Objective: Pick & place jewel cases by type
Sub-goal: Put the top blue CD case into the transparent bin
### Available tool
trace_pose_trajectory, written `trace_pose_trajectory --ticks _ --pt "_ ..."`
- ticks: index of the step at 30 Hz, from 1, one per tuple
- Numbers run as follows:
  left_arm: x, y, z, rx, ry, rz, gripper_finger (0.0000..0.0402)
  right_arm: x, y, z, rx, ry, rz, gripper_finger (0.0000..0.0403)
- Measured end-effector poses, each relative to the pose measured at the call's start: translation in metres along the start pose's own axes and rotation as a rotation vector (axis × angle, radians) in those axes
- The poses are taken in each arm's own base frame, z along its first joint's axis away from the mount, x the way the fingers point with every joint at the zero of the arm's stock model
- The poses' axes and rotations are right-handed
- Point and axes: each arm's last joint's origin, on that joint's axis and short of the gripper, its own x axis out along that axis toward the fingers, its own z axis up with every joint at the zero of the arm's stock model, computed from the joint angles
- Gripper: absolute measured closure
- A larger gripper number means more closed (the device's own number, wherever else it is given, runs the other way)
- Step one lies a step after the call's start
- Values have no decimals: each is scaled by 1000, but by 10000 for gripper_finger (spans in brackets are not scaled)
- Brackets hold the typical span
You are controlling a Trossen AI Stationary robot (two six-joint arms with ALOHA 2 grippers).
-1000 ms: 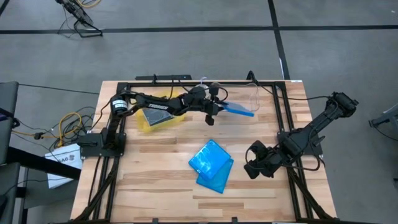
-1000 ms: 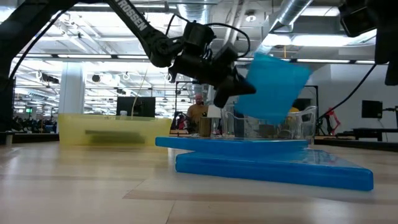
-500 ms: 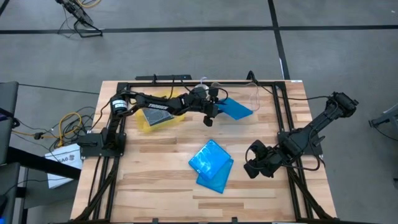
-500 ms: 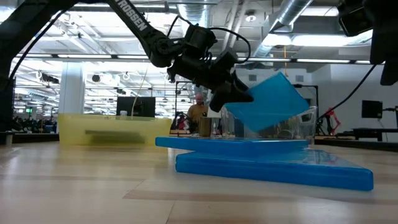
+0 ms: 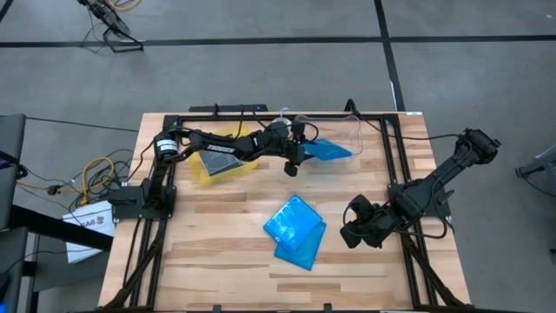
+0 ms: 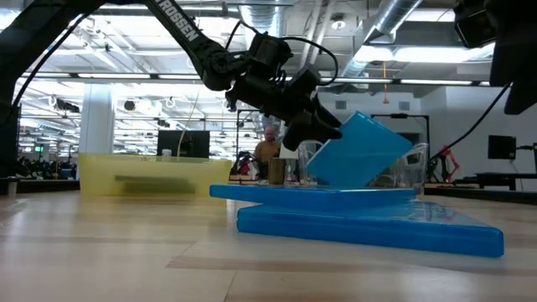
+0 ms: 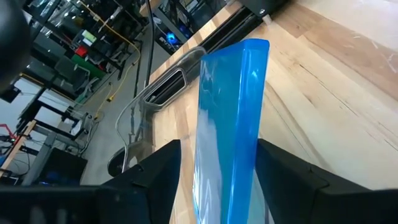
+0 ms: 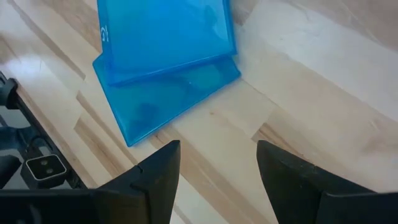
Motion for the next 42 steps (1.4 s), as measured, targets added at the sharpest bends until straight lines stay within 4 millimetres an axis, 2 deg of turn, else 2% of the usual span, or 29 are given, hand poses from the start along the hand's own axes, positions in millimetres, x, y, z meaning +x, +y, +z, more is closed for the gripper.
trace_pose_trajectory --ticks 8,13,19,25,33,42 --pt "0 -2 2 -66 16 15 202 0 0 1 0 -23 -1 198" --pt "2 -10 10 -211 40 26 202 0 0 1 0 -39 -3 198" --pt "2 -16 6 -407 138 37 202 1 -1 4 4 -50 -8 198" --pt "2 -20 6 -502 156 26 202 2 -2 11 -2 -63 -21 198" --pt "-6 -24 33 -520 117 -5 202 3 -2 15 -30 -69 -31 198" --pt "-43 -23 73 -799 213 -91 202 3 -2 15 59 -69 -24 198"
